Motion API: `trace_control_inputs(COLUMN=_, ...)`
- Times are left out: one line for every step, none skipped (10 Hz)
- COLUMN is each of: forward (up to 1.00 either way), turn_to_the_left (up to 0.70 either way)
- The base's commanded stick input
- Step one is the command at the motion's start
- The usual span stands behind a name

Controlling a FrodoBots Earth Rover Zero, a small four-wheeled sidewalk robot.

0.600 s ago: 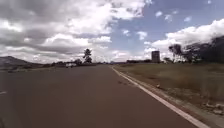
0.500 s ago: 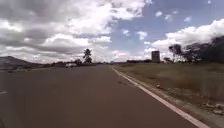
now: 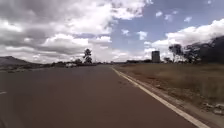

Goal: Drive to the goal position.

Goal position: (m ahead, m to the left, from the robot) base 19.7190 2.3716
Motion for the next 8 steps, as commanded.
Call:
trace_control_inputs(forward=0.7, turn_to_the_left=0.0)
trace_control_inputs(forward=0.7, turn_to_the_left=0.0)
trace_control_inputs(forward=0.7, turn_to_the_left=0.0)
trace_control_inputs(forward=0.7, turn_to_the_left=0.0)
trace_control_inputs(forward=0.7, turn_to_the_left=0.0)
trace_control_inputs(forward=0.7, turn_to_the_left=0.0)
trace_control_inputs(forward=0.7, turn_to_the_left=0.0)
trace_control_inputs(forward=0.7, turn_to_the_left=0.0)
